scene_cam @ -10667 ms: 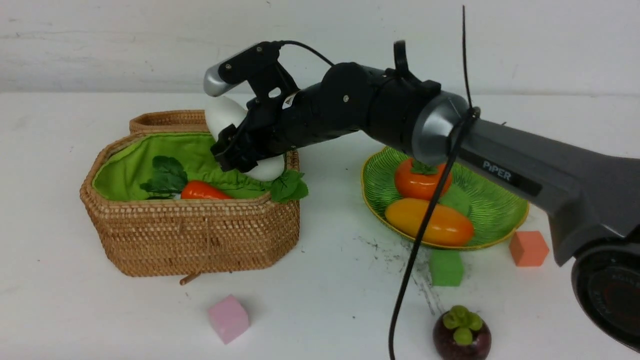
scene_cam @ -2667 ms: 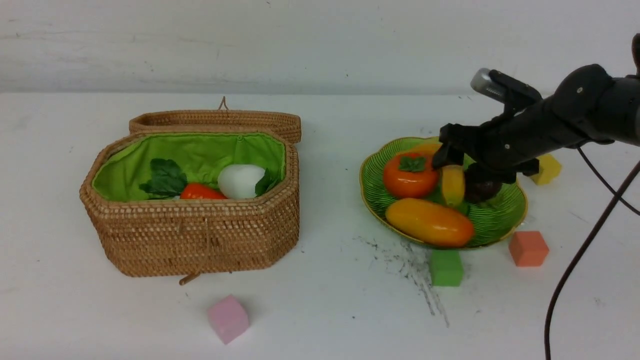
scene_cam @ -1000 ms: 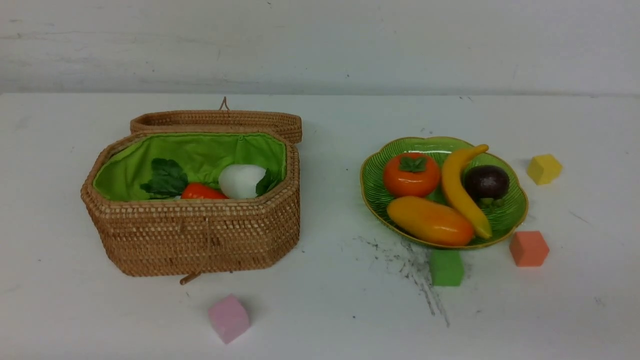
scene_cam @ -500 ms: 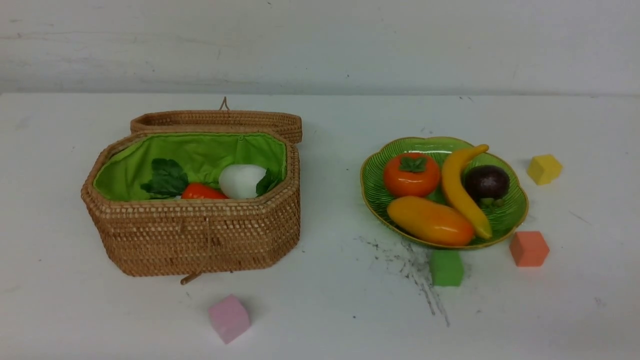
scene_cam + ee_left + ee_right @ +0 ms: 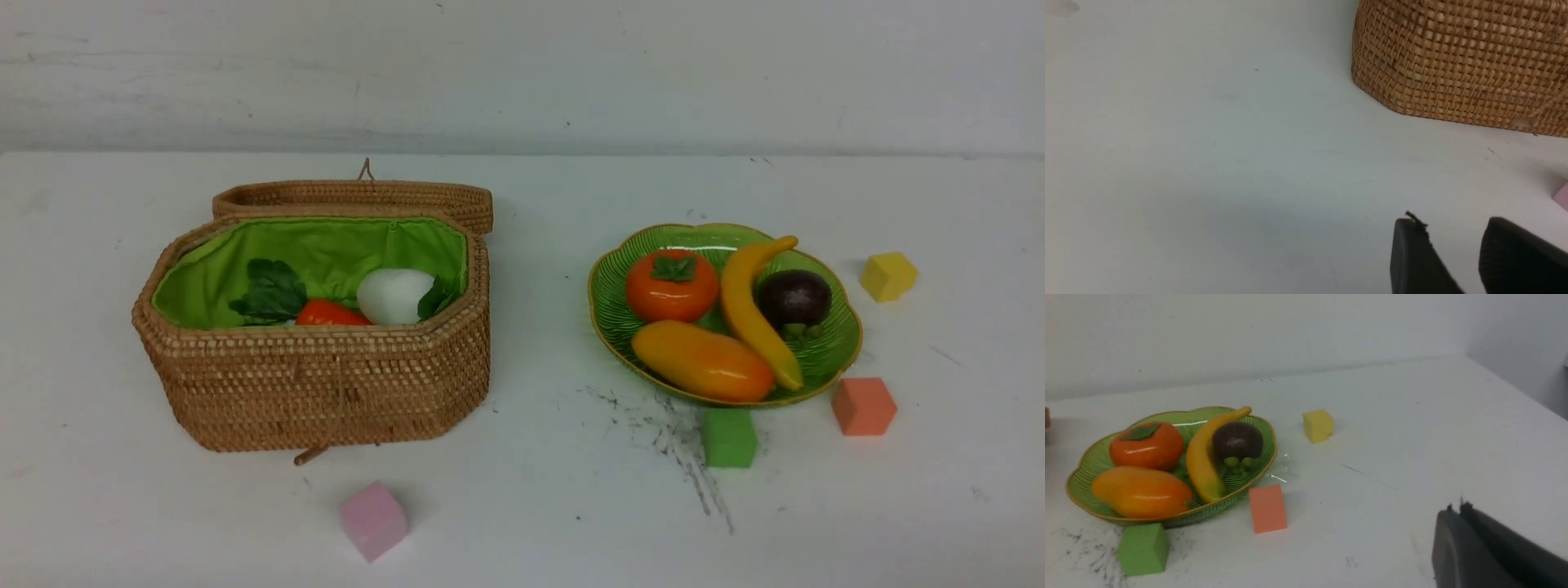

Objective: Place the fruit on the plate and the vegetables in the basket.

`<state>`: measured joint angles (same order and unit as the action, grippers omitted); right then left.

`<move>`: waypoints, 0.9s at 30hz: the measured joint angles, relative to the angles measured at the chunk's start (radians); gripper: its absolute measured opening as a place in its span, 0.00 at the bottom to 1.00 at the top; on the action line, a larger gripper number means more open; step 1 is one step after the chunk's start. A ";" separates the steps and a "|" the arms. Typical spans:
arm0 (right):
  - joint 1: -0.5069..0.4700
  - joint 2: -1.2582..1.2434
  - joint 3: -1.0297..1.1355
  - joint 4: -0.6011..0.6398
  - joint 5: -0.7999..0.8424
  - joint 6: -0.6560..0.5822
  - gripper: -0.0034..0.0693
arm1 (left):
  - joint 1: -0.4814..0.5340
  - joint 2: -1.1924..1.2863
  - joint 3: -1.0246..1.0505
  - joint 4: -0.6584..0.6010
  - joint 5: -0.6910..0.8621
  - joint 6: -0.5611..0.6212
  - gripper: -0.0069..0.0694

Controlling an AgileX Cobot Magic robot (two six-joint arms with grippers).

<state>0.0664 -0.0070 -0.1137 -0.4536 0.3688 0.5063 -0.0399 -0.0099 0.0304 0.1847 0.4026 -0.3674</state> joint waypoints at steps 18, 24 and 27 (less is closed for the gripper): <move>-0.017 -0.003 0.130 0.355 0.011 -0.322 0.08 | 0.000 0.000 0.000 0.000 0.000 0.000 0.40; -0.040 -0.003 0.130 0.369 0.011 -0.334 0.09 | 0.000 0.000 0.000 0.000 0.000 0.000 0.40; -0.040 -0.003 0.130 0.371 0.011 -0.335 0.09 | 0.000 0.000 0.000 0.000 0.000 0.000 0.40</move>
<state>0.0263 -0.0097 0.0167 -0.0823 0.3794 0.1717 -0.0399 -0.0099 0.0304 0.1847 0.4023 -0.3674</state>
